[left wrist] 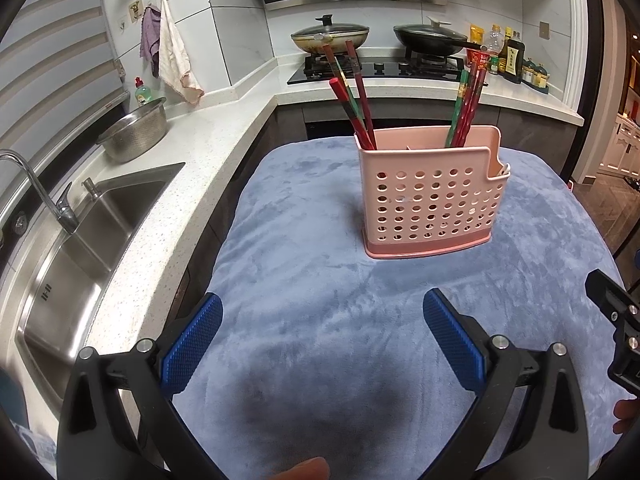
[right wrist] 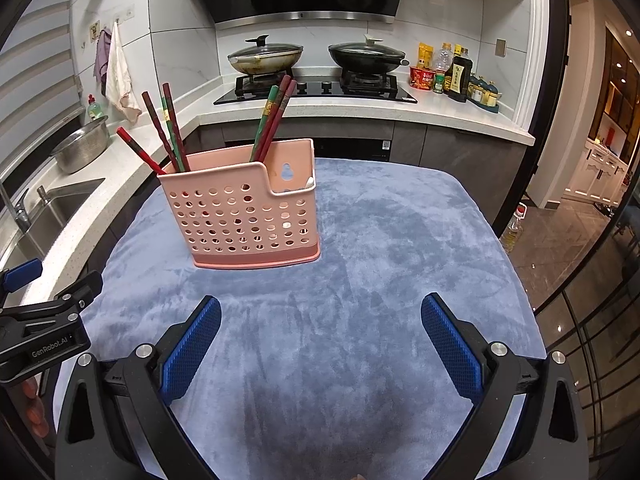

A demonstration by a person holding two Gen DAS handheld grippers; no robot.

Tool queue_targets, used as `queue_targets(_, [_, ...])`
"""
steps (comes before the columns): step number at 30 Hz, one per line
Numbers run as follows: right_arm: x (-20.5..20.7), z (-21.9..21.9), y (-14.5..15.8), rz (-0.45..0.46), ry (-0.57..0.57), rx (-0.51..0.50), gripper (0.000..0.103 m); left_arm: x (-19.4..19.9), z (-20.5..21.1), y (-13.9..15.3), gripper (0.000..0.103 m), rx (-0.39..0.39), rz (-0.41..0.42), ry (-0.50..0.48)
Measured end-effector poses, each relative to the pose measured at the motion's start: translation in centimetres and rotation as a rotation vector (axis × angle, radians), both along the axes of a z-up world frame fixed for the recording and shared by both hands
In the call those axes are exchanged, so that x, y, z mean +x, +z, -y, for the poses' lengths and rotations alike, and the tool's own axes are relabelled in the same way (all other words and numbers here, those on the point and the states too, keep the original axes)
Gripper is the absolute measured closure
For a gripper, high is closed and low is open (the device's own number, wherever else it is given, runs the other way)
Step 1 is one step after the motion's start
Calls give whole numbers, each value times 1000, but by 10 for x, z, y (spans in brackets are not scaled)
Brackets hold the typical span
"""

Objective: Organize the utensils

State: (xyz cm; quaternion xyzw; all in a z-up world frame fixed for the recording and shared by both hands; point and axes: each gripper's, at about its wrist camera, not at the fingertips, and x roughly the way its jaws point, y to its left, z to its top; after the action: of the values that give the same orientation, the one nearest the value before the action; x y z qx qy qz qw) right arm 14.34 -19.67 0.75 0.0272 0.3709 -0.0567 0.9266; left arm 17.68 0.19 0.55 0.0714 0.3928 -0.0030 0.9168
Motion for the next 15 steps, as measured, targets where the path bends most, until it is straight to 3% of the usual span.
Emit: queue_targets(15, [1, -2, -2, -7, 6, 0, 6, 2, -2, 0, 7, -9, -11, 13])
